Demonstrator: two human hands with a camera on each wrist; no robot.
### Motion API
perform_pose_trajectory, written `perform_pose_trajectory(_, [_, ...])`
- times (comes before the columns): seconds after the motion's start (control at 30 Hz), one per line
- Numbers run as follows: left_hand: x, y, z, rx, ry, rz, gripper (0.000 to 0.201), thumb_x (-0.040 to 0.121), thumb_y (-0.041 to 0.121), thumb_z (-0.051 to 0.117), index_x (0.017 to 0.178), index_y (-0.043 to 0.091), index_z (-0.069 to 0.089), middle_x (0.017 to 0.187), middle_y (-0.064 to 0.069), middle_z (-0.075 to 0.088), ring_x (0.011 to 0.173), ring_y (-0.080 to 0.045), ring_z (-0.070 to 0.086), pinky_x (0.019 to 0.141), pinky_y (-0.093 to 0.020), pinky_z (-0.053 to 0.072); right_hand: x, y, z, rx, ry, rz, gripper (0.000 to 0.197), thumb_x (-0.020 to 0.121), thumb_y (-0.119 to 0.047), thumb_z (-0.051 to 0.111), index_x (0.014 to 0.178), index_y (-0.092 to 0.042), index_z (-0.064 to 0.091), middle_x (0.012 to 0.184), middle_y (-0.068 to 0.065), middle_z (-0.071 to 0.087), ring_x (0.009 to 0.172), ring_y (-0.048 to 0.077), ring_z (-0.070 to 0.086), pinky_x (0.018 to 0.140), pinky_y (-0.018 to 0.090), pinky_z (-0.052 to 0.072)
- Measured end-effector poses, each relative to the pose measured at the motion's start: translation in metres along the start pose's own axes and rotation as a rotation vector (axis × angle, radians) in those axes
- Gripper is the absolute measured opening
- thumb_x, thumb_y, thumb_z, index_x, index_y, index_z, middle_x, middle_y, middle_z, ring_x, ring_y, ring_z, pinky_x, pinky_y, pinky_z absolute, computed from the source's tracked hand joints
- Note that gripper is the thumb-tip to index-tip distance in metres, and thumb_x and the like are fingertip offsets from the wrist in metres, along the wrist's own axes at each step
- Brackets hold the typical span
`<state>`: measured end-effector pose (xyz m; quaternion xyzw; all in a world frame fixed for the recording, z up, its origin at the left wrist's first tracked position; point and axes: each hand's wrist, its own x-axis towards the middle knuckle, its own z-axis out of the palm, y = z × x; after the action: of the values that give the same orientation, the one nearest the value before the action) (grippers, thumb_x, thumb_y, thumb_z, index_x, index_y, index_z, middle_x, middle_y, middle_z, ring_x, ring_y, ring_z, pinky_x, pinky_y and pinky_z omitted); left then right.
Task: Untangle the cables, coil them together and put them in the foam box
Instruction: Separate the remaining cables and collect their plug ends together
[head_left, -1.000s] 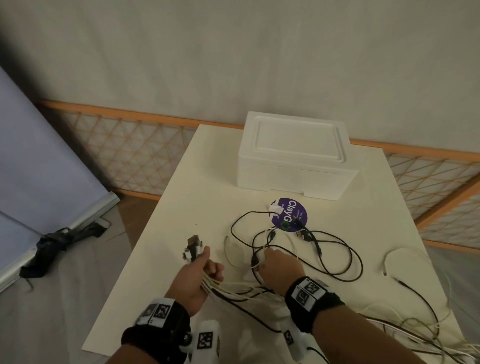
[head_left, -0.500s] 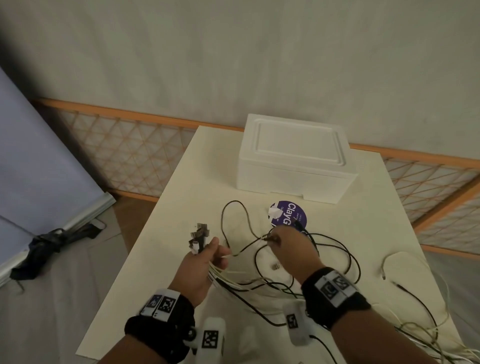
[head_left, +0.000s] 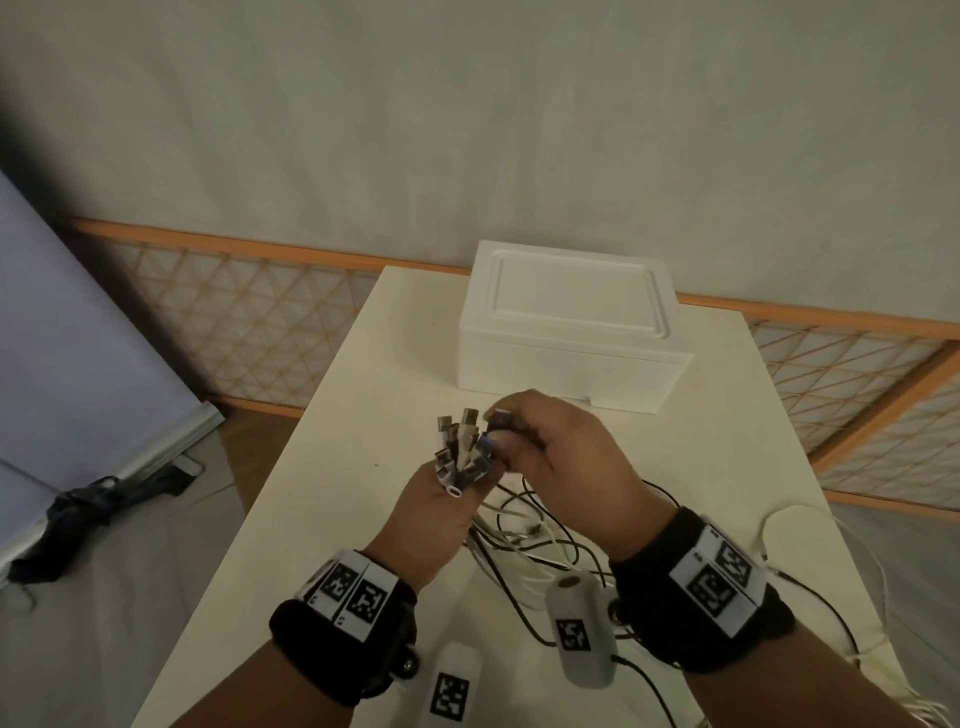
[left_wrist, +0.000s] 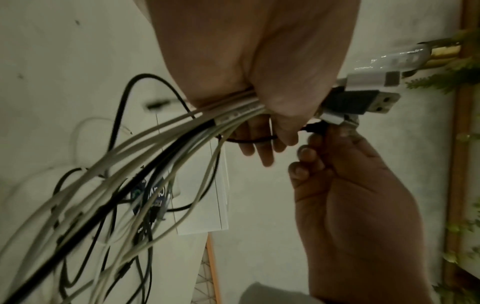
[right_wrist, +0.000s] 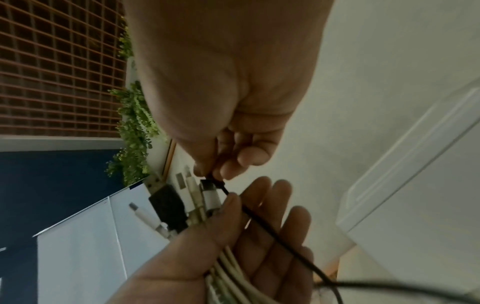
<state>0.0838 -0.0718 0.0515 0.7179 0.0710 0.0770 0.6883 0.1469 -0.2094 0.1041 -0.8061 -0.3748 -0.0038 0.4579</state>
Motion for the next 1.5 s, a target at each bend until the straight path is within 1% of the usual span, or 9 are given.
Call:
perform_pose_trajectory(0.23, [0.002,-0.009,-0.003,-0.552,0.052,-0.1,0.025,0.089,0.035,0.059,0.074,0.017,0.069,0.074,-0.004,0.064,0.079,-0.02,0.065,0.078,-0.036,0.051,-0.015,0.021,0.029,0.051,-0.225,0.258,0.049,0.085,-0.035,0.067,0.127,-0.025,0.042,0.102,-0.007,0.065,0.088,0.004,0.063,0.078,0.026,0.053])
perform_pose_trajectory(0.5, [-0.002,-0.01,-0.023,-0.85,0.229,-0.198,0.036,0.093,0.018,0.047,0.057,0.018,0.048,0.049,0.006,0.029,0.04,-0.007,0.029,0.045,-0.021,0.036,-0.025,0.045,0.034,-0.175,-0.3,0.131,0.018,0.085,-0.041,0.065,0.084,-0.023,0.066,0.069,-0.006,0.064,0.061,0.006,0.053,0.059,0.018,0.04])
perform_pose_trajectory(0.67, [-0.003,-0.017,-0.068,-0.776,0.398,-0.252,0.044,0.084,-0.006,0.048,0.053,0.022,0.033,0.042,0.008,0.025,0.035,-0.007,0.023,0.038,-0.019,0.026,-0.027,0.08,-0.013,-0.403,-0.116,0.313,0.007,0.085,-0.027,0.066,0.084,-0.025,0.072,0.084,-0.01,0.071,0.082,0.004,0.062,0.077,0.022,0.046])
perform_pose_trajectory(0.77, [-0.006,-0.029,-0.099,-0.752,0.475,-0.319,0.042,0.089,0.008,0.052,0.058,0.023,0.029,0.042,0.008,0.022,0.035,-0.008,0.02,0.038,-0.02,0.023,-0.033,0.099,-0.054,-0.379,0.06,0.462,0.023,0.084,-0.021,0.069,0.067,-0.034,0.06,0.066,-0.014,0.061,0.074,0.013,0.06,0.064,0.011,0.04])
perform_pose_trajectory(0.9, [-0.011,-0.047,-0.116,-0.679,0.568,-0.385,0.043,0.096,0.027,0.053,0.061,0.024,0.028,0.041,0.009,0.021,0.033,-0.007,0.02,0.038,-0.017,0.021,-0.037,0.1,-0.076,-0.437,0.14,0.508,0.02,0.085,-0.035,0.067,0.074,-0.018,0.066,0.065,-0.005,0.061,0.067,0.018,0.058,0.063,0.027,0.043])
perform_pose_trajectory(1.03, [-0.014,-0.051,-0.113,-0.697,0.601,-0.41,0.049,0.097,0.037,0.051,0.056,0.022,0.027,0.042,0.008,0.022,0.034,-0.008,0.022,0.037,-0.015,0.022,-0.038,0.09,-0.075,-0.605,-0.108,0.665,0.028,0.071,-0.054,0.073,0.075,-0.028,0.062,0.079,-0.01,0.061,0.076,0.01,0.055,0.069,0.027,0.046])
perform_pose_trajectory(1.17, [-0.014,-0.046,-0.103,-0.76,0.516,-0.435,0.057,0.096,0.042,0.049,0.046,0.018,0.037,0.047,0.001,0.036,0.039,-0.012,0.038,0.039,-0.017,0.036,-0.047,0.078,-0.07,-0.915,-0.578,0.825,0.067,0.062,-0.055,0.076,0.119,-0.03,0.051,0.118,-0.008,0.057,0.111,0.016,0.052,0.097,0.039,0.035])
perform_pose_trajectory(1.3, [-0.014,-0.032,-0.074,-0.734,0.329,-0.412,0.056,0.094,0.039,0.048,0.045,0.012,0.045,0.05,-0.005,0.045,0.047,-0.017,0.049,0.049,-0.026,0.043,-0.037,0.048,-0.044,-0.605,-0.637,0.536,0.1,0.065,-0.046,0.081,0.146,-0.027,0.024,0.145,-0.005,0.038,0.133,0.017,0.036,0.11,0.033,0.025])
perform_pose_trajectory(1.5, [-0.024,0.005,-0.031,-0.386,-0.01,-0.301,0.036,0.085,0.039,0.063,0.058,0.015,0.063,0.068,-0.015,0.057,0.069,-0.02,0.062,0.077,-0.035,0.048,-0.006,-0.02,0.018,-0.253,-0.21,-0.091,0.07,0.09,-0.048,0.055,0.147,-0.017,0.029,0.148,0.0,0.037,0.134,0.009,0.033,0.106,0.008,0.018])
